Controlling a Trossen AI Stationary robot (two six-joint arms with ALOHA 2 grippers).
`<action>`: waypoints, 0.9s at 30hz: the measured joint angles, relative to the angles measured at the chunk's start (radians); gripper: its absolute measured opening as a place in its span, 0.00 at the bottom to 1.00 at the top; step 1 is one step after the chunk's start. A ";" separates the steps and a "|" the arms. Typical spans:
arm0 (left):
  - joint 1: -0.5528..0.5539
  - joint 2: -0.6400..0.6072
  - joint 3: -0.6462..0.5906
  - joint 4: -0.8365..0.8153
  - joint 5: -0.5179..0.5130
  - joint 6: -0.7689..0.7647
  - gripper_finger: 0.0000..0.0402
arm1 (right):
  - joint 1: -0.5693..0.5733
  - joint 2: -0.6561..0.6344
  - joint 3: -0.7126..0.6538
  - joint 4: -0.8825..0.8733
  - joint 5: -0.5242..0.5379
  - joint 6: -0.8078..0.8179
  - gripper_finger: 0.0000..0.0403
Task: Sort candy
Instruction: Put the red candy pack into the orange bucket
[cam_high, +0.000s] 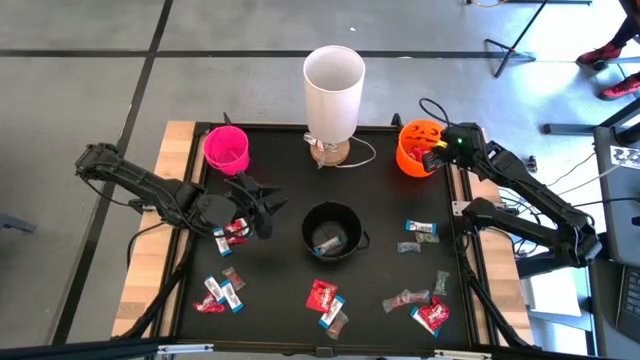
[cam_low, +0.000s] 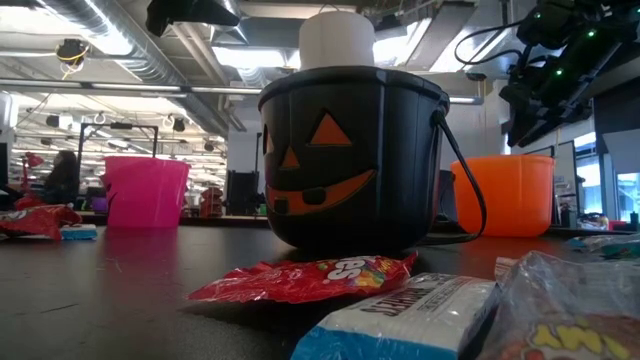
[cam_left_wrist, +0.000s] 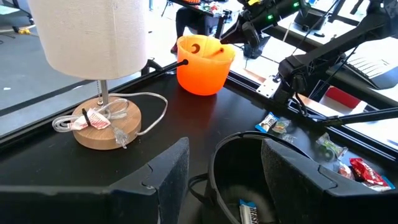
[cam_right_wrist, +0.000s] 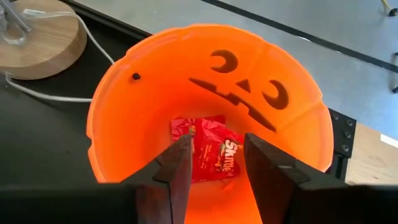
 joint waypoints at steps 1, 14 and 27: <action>0.000 0.000 0.000 0.000 0.000 0.000 0.48 | 0.000 0.000 0.000 0.001 0.000 -0.002 0.36; 0.000 0.000 0.000 0.000 0.000 0.000 0.48 | 0.000 0.000 0.000 0.009 -0.008 -0.002 0.35; 0.000 0.000 0.000 0.000 0.000 0.000 0.48 | 0.000 0.000 0.000 0.009 -0.089 0.006 0.35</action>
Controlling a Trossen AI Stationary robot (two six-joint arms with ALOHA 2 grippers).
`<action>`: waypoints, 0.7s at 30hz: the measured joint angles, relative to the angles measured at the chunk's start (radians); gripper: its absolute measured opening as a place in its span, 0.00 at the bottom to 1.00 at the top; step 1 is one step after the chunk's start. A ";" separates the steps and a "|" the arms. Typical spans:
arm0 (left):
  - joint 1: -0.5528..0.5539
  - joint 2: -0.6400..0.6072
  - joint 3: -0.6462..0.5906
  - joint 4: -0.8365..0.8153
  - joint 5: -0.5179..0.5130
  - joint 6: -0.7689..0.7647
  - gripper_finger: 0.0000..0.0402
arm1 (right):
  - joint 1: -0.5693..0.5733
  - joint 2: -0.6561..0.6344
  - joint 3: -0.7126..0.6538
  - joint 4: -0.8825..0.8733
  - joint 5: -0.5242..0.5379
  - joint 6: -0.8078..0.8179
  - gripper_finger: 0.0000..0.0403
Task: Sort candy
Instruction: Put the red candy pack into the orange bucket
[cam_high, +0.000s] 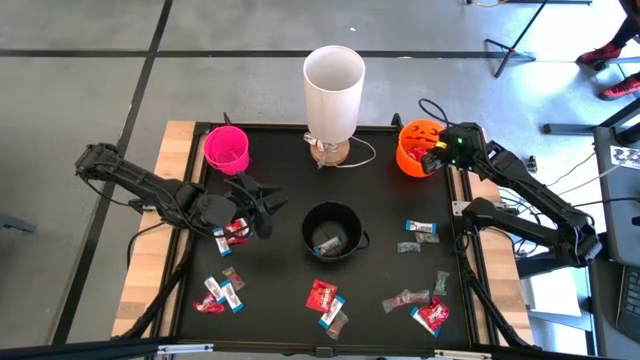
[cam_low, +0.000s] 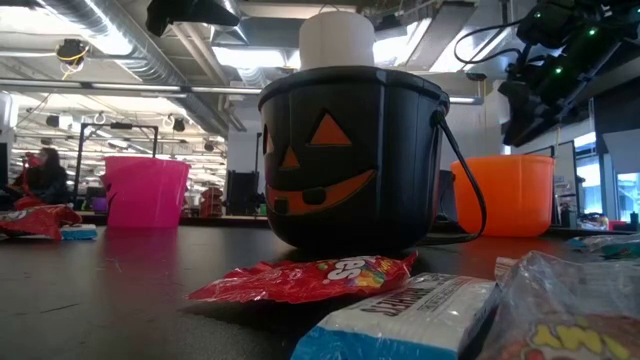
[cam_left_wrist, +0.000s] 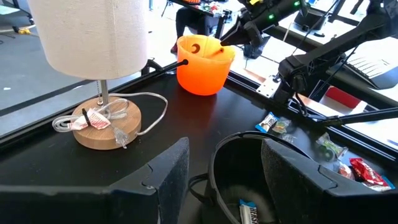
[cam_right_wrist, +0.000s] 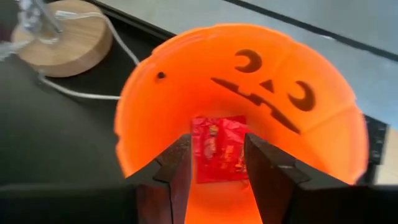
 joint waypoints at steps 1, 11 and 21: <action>0.000 0.000 0.000 0.000 0.000 0.000 0.48 | 0.000 0.000 0.000 0.004 -0.015 0.006 0.35; 0.000 0.000 0.000 0.000 0.000 0.000 0.48 | 0.000 -0.051 0.000 0.139 -0.265 -0.011 0.35; 0.000 0.000 0.000 0.000 0.000 0.000 0.48 | 0.001 -0.323 0.000 0.340 -0.637 0.120 0.35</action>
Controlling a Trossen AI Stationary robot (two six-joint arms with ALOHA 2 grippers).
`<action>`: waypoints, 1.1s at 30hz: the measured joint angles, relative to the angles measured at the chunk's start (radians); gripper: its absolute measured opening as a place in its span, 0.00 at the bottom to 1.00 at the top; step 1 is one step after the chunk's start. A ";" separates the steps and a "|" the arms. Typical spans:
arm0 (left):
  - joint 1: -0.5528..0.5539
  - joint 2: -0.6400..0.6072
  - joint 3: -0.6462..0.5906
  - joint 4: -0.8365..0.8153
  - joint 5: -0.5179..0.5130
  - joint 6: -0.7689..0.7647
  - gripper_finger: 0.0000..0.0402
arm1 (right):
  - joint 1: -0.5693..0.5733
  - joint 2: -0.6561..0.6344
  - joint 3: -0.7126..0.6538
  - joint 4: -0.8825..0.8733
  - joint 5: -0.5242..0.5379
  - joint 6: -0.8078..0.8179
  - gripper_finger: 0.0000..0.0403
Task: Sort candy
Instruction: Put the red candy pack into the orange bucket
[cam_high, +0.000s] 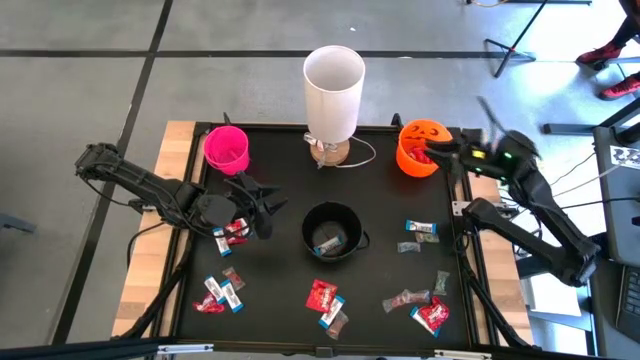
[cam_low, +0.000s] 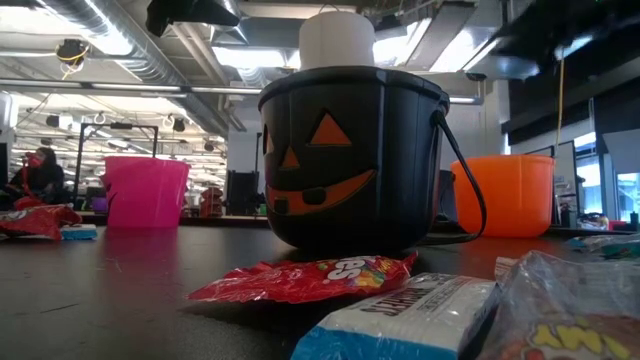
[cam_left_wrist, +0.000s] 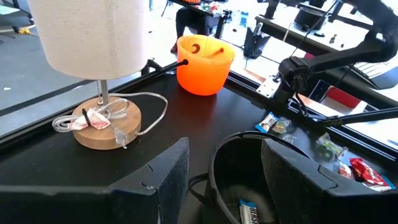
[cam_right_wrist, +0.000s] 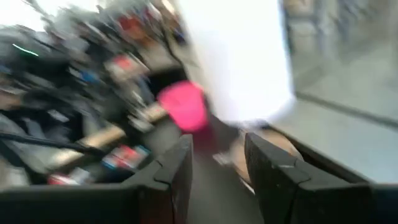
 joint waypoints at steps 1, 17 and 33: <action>0.000 0.000 0.000 0.000 0.000 0.000 0.48 | 0.000 -0.026 0.000 0.027 -0.032 0.026 0.35; 0.000 0.000 0.000 0.006 -0.004 -0.004 0.48 | 0.000 -0.111 0.002 0.259 -0.355 0.212 0.35; 0.056 0.000 0.000 0.057 -0.162 0.082 0.48 | 0.000 0.095 0.001 0.393 -0.320 0.110 0.35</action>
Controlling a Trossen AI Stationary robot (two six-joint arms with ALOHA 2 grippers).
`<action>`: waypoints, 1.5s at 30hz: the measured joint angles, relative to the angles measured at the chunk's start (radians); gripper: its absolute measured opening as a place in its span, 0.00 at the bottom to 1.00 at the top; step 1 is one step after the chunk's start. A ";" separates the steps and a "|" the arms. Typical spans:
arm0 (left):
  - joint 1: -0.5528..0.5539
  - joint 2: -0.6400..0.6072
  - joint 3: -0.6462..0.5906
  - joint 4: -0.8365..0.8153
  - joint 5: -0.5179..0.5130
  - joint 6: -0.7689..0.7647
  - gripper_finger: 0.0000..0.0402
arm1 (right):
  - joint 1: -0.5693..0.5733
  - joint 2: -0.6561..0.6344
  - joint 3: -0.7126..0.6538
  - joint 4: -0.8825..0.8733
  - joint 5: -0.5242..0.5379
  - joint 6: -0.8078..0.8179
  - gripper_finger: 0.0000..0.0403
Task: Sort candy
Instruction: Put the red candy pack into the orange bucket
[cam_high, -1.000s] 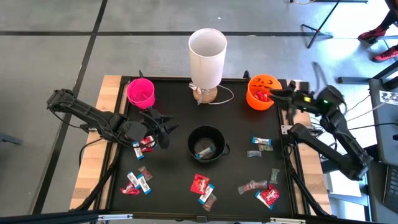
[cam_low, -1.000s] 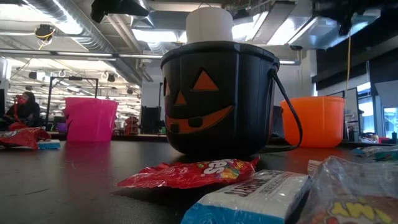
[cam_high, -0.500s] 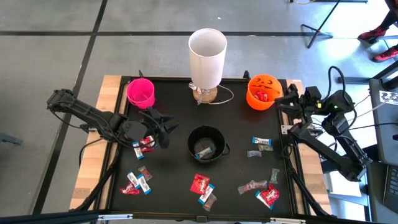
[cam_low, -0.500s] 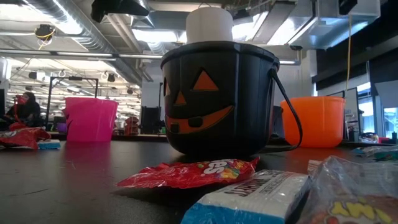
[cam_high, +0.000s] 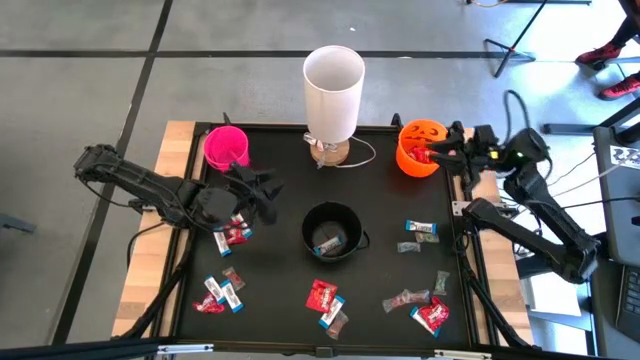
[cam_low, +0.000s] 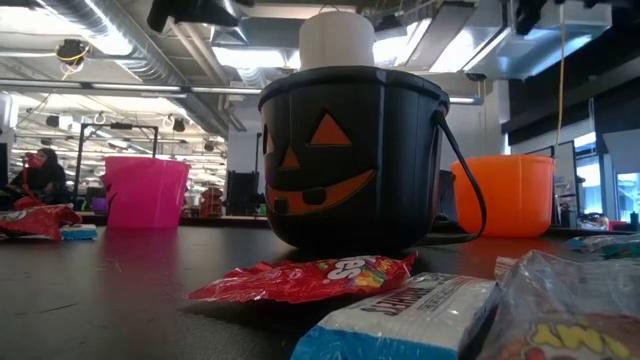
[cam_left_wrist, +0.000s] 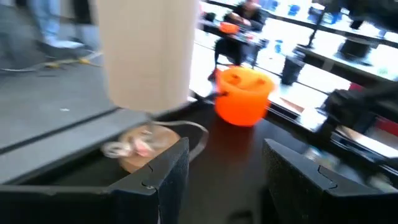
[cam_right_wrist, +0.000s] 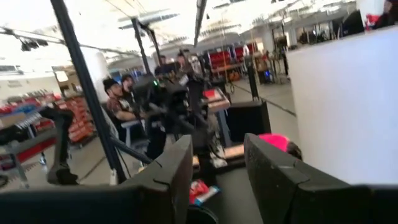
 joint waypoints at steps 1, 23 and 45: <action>0.014 0.000 0.000 0.000 -0.018 0.007 0.48 | 0.000 0.023 0.000 0.000 0.000 -0.017 0.35; 0.149 0.000 0.011 -0.090 0.466 0.095 0.48 | 0.736 0.401 0.152 0.036 0.644 -0.349 0.35; 0.172 0.238 0.077 -0.888 0.723 -0.426 0.48 | 1.054 0.510 0.161 -0.043 1.052 -0.446 0.35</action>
